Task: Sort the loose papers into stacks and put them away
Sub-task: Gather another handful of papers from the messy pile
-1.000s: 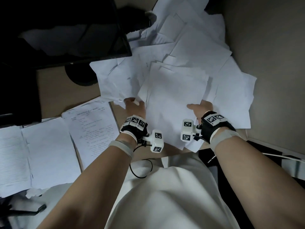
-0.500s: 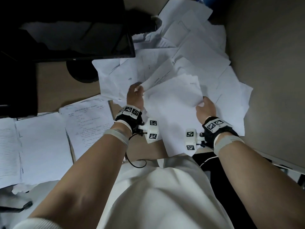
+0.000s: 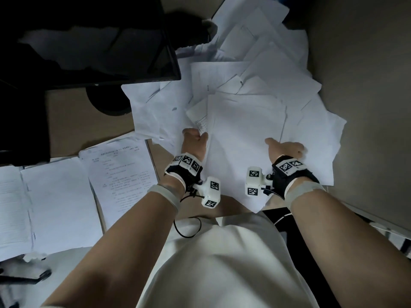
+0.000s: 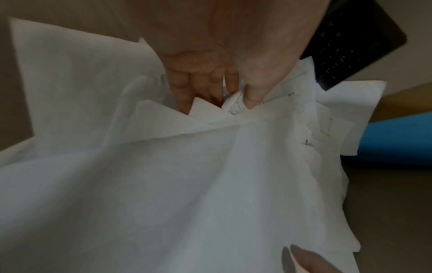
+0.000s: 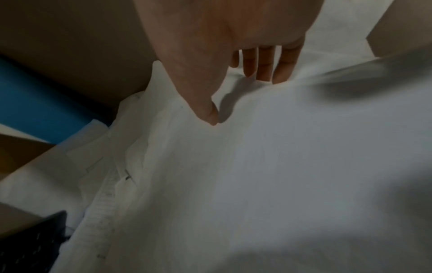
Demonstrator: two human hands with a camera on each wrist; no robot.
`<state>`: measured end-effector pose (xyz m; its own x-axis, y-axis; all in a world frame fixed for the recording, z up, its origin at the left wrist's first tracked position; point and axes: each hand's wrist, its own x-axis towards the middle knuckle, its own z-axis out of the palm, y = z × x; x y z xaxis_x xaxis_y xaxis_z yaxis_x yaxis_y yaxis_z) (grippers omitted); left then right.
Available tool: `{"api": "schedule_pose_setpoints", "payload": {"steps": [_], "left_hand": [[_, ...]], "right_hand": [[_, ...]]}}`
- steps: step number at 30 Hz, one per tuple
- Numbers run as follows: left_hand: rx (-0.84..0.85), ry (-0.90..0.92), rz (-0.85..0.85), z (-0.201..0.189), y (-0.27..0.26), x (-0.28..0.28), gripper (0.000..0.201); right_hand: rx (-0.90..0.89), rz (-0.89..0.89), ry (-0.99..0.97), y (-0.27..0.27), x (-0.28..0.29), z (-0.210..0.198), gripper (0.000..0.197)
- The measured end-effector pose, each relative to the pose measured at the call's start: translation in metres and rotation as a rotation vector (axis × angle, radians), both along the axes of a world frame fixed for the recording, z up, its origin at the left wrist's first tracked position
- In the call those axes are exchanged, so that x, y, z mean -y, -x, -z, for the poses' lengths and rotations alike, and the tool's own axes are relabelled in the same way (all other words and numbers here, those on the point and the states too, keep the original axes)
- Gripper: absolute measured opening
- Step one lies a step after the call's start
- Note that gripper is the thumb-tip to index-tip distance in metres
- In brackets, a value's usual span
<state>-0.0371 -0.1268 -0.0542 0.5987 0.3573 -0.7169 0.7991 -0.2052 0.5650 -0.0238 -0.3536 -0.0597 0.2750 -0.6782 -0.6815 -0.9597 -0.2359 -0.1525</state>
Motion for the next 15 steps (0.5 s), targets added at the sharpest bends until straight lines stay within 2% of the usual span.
{"api": "schedule_pose_setpoints", "payload": {"steps": [3,4,6,9,13,15], "left_hand": [[-0.045,-0.132,0.157,0.001,-0.002,0.003,0.013],[-0.076,-0.162,0.204,0.001,-0.001,0.002,0.015],[-0.098,-0.199,0.255,0.001,0.002,-0.002,0.026],[-0.112,-0.177,0.218,0.002,0.005,-0.01,0.034],[-0.122,-0.104,0.102,0.0,0.008,-0.02,0.035],[-0.108,-0.04,0.041,0.01,0.012,-0.026,0.035]], "right_hand": [[0.026,0.002,-0.054,-0.006,0.004,0.01,0.109],[0.036,-0.051,-0.057,-0.008,0.006,0.008,0.105],[0.036,-0.196,-0.033,-0.011,0.006,0.002,0.085],[0.058,-0.272,-0.068,-0.016,-0.001,-0.008,0.062],[0.209,-0.239,-0.174,-0.015,-0.006,0.004,0.059],[0.274,-0.233,-0.154,-0.014,-0.009,-0.006,0.046]]}}
